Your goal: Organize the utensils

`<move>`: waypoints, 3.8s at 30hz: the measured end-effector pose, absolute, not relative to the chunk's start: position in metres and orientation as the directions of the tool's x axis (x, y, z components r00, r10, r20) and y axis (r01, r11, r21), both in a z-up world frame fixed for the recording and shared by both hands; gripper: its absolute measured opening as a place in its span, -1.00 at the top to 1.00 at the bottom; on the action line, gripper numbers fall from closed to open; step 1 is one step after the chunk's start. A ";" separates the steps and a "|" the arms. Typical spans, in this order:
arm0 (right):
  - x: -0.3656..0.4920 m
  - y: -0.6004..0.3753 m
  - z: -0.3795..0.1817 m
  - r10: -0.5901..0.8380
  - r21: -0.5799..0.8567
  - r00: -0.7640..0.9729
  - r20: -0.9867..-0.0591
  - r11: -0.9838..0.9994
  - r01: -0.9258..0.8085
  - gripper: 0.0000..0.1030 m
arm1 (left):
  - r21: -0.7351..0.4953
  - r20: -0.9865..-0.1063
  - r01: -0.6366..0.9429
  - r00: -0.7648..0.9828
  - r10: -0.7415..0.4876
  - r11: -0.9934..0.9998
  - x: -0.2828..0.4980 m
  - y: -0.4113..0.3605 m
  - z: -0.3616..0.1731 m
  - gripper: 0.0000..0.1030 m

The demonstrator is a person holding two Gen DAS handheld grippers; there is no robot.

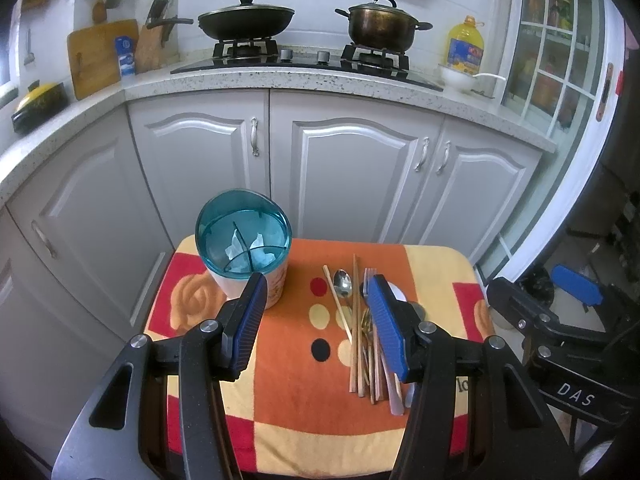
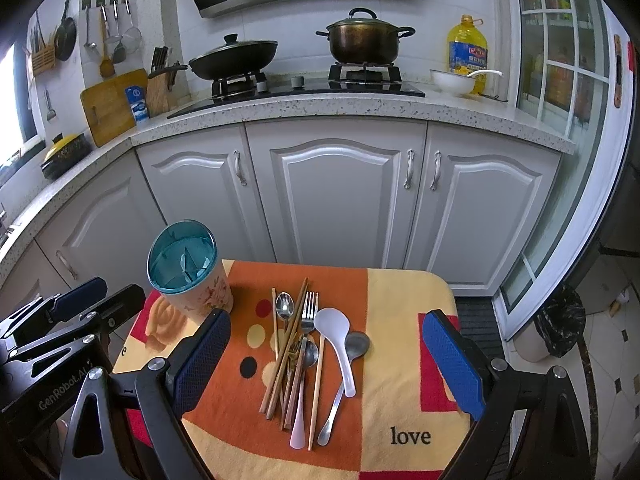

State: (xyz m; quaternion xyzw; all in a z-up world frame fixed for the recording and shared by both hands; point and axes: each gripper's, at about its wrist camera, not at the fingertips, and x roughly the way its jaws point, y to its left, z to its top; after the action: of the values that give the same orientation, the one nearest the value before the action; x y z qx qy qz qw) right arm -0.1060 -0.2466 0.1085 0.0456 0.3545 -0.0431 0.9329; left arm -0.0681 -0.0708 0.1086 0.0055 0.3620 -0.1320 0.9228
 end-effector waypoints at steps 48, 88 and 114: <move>-0.078 -0.294 0.014 0.022 0.078 0.635 -0.772 0.995 0.061 -0.75 | -0.180 -0.811 0.262 0.506 -0.294 0.948 -0.035 -0.077 0.025 -0.02; 0.047 -0.325 -0.089 0.282 0.275 0.455 -0.845 0.958 -0.083 0.11 | -0.150 -0.923 0.363 0.282 -0.261 0.920 0.091 -0.169 -0.088 0.87; 0.070 -0.309 -0.108 0.403 0.337 0.379 -0.833 0.913 -0.230 0.66 | -0.159 -0.933 0.404 0.236 -0.270 0.901 0.059 -0.144 -0.073 0.93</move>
State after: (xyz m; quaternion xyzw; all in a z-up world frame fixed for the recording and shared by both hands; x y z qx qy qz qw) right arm 0.0703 -0.3089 -0.1075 0.0825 0.5232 0.1916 0.8263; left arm 0.0594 -0.1442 -0.0731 0.0576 0.5793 -0.2149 0.7841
